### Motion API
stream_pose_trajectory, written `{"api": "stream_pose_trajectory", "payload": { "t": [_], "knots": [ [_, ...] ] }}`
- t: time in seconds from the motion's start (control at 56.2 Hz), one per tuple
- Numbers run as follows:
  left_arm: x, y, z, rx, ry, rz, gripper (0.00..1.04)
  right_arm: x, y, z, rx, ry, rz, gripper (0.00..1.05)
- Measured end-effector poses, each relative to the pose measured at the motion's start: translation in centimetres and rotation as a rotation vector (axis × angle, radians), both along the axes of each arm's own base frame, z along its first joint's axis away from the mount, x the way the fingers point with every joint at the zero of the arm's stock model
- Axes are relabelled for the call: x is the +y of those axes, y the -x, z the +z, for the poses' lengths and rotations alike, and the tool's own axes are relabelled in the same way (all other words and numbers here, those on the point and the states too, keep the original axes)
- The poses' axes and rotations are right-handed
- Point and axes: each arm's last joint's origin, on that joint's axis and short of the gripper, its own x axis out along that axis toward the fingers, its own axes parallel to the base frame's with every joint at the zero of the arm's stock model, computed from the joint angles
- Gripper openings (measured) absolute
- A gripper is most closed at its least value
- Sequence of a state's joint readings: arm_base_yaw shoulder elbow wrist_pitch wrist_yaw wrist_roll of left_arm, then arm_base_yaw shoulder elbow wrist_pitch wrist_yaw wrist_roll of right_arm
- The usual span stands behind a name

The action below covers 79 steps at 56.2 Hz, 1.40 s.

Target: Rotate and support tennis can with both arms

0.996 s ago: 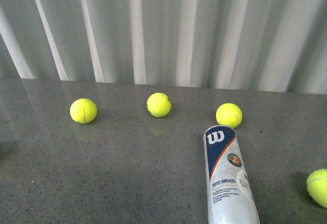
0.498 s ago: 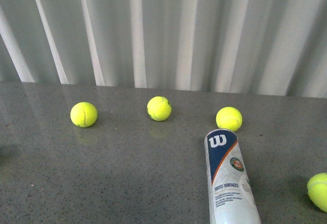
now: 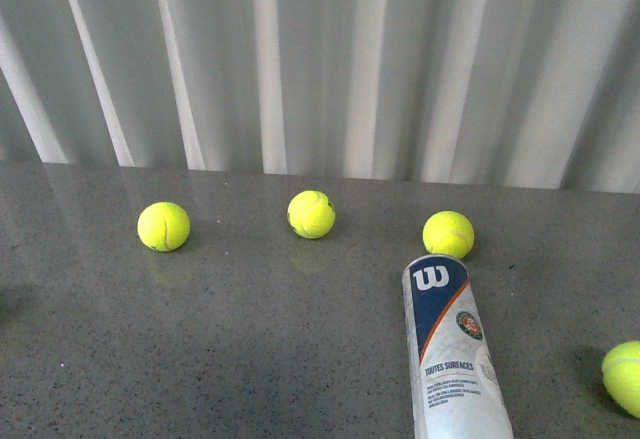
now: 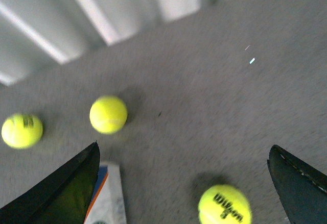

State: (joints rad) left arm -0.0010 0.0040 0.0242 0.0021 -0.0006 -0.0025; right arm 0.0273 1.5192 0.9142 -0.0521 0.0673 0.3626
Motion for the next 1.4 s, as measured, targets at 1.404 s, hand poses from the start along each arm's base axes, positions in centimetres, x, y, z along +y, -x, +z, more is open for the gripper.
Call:
{"api": "stream_pose_trajectory", "payload": {
  "t": [1.404],
  "knots": [
    [0.0, 0.0, 0.0, 0.000, 0.000, 0.000, 0.98, 10.2, -5.3, -13.4, 0.486, -0.018, 0.332, 0.98]
  ]
}}
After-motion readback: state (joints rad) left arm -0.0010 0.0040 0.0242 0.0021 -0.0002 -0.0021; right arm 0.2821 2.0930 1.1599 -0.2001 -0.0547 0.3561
